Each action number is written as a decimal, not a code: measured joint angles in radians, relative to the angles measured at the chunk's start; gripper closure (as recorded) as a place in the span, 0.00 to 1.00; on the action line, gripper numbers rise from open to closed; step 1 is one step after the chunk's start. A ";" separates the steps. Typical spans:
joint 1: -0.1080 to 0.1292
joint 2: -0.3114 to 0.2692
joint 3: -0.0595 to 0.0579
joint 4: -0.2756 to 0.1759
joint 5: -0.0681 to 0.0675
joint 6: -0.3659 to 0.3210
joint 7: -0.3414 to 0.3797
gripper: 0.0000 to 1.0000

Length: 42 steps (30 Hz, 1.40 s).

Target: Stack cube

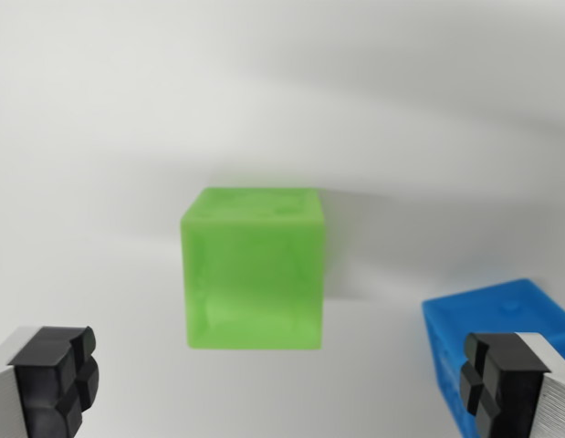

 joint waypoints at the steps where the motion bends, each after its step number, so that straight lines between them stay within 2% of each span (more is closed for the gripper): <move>1: 0.000 0.007 0.002 -0.005 0.000 0.012 -0.001 0.00; 7: 0.000 0.054 0.011 -0.031 0.000 0.077 -0.005 0.00; 14: 0.001 0.122 0.012 -0.030 -0.003 0.144 -0.005 0.00; 20: 0.006 0.199 0.007 -0.014 -0.006 0.202 -0.003 0.00; 31: 0.017 0.268 -0.003 0.005 -0.007 0.254 -0.002 0.00; 32: 0.017 0.269 -0.003 0.006 -0.007 0.255 -0.002 1.00; 42: 0.017 0.269 -0.004 0.006 -0.007 0.256 -0.002 1.00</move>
